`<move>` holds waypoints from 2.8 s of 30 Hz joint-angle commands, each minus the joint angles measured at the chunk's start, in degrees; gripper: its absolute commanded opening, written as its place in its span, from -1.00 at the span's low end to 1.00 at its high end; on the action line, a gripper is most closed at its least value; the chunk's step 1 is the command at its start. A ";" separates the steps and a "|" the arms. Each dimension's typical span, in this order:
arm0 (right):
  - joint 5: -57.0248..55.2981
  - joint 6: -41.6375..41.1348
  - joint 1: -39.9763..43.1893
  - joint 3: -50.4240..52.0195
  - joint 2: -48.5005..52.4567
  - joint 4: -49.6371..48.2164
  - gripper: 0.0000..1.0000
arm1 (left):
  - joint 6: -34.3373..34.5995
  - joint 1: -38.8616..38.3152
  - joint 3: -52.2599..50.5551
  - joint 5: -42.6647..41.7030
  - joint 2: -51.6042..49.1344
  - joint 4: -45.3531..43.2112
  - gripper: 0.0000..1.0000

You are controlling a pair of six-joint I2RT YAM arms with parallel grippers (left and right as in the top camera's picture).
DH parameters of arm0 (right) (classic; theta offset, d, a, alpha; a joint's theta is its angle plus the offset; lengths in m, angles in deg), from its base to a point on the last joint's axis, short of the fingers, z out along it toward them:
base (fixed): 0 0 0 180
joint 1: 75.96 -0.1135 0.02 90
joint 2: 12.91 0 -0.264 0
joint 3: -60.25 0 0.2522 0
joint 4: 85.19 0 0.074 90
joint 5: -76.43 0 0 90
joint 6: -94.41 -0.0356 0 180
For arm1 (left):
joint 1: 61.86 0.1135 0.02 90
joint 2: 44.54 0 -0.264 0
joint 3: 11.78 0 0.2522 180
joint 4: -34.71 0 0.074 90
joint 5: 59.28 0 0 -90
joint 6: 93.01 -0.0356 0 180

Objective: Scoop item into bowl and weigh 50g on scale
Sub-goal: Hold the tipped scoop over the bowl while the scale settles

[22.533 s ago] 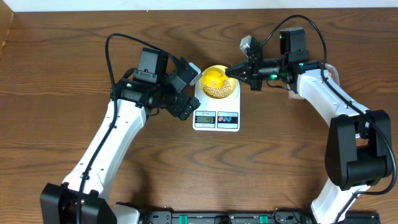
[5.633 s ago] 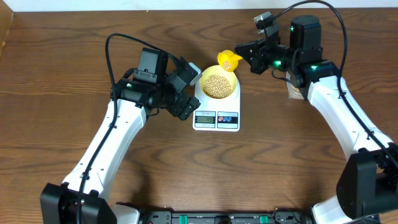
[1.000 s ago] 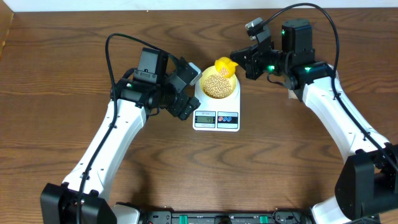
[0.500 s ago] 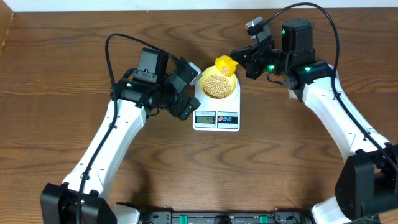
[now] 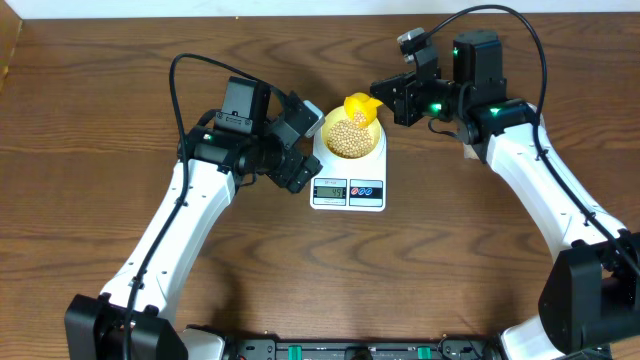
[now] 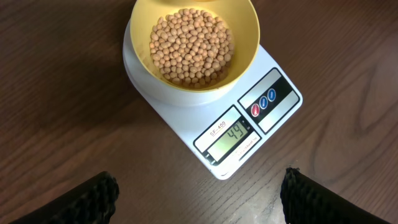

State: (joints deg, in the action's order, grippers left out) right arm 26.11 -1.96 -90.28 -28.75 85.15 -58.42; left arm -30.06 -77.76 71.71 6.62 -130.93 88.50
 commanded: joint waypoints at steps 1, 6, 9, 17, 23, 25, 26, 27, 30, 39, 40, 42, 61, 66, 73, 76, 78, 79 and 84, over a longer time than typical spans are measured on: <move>1.14 -1.73 -0.35 -0.02 -1.36 -0.04 -0.98 | -0.35 0.24 -0.63 -0.74 0.24 0.00 0.71; 0.79 -1.73 -0.31 -0.02 -1.36 -0.15 -0.98 | -0.35 0.24 -0.63 -0.74 0.24 0.00 0.72; 0.68 -1.70 -0.31 0.00 -1.36 -0.17 -0.98 | -0.35 0.24 -0.63 -0.74 0.24 0.00 0.71; -0.39 -1.33 -0.28 -0.02 -1.36 -0.13 -0.98 | -0.35 0.24 -0.63 -0.74 0.24 0.00 0.71; -0.42 -1.25 -0.31 -0.02 -1.36 -0.13 -0.98 | -0.35 0.24 -0.63 -0.74 0.24 0.00 0.71; -0.42 -1.25 -0.31 -0.02 -1.36 -0.15 -0.98 | -0.35 0.24 -0.63 -0.74 0.24 0.00 0.71; -0.42 -1.25 -0.28 -0.02 -1.36 -0.15 -0.98 | -0.35 0.24 -0.63 -0.74 0.24 0.00 0.72; -0.44 -1.22 -0.31 -0.02 -1.36 -0.15 -0.98 | -0.35 0.24 -0.63 -0.74 0.24 0.00 0.71; -0.55 -0.50 -0.31 -0.02 -1.36 -0.13 -0.98 | -0.35 0.24 -0.63 -0.74 0.24 0.00 0.72; -0.55 -0.22 -0.31 0.00 -1.36 -0.13 -0.98 | -0.35 0.24 -0.63 -0.74 0.24 0.00 0.72; -0.55 -0.20 -0.31 0.00 -1.36 -0.13 -0.98 | -0.35 0.24 -0.63 -0.74 0.24 0.00 0.71; -0.55 -0.17 -0.31 0.00 -1.36 -0.07 -0.98 | -0.35 0.24 -0.63 -0.74 0.24 0.00 0.72; -0.26 4.33 -0.42 -0.02 -1.36 0.09 -0.98 | -0.35 0.24 -0.63 -0.74 0.24 0.00 0.71; -0.35 4.52 -0.39 0.00 -1.36 0.70 -0.98 | -0.35 0.24 -0.63 -0.76 0.24 0.00 0.72; -0.44 4.83 -0.39 -0.02 -1.36 1.36 -0.98 | -0.35 0.24 -0.63 -0.74 0.24 0.00 0.71; -0.72 5.01 -0.39 -0.02 -1.36 -0.72 -0.98 | -0.35 0.24 -0.63 -0.74 0.24 0.00 0.71; -0.66 3.78 -0.42 -0.02 -1.36 -0.31 -0.98 | -0.35 0.24 -0.63 -0.74 0.24 0.00 0.71; -0.68 3.85 -0.42 0.00 -1.36 0.48 -0.98 | -0.35 0.24 -0.63 -0.74 0.24 0.00 0.71; -0.74 5.14 -0.39 0.00 -1.36 -0.59 -0.98 | -0.35 0.24 -0.63 -0.74 0.24 0.00 0.72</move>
State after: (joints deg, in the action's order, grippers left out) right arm 25.34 2.12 -90.28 -28.75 85.15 -57.67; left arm -30.04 -77.76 71.71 6.62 -130.93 88.50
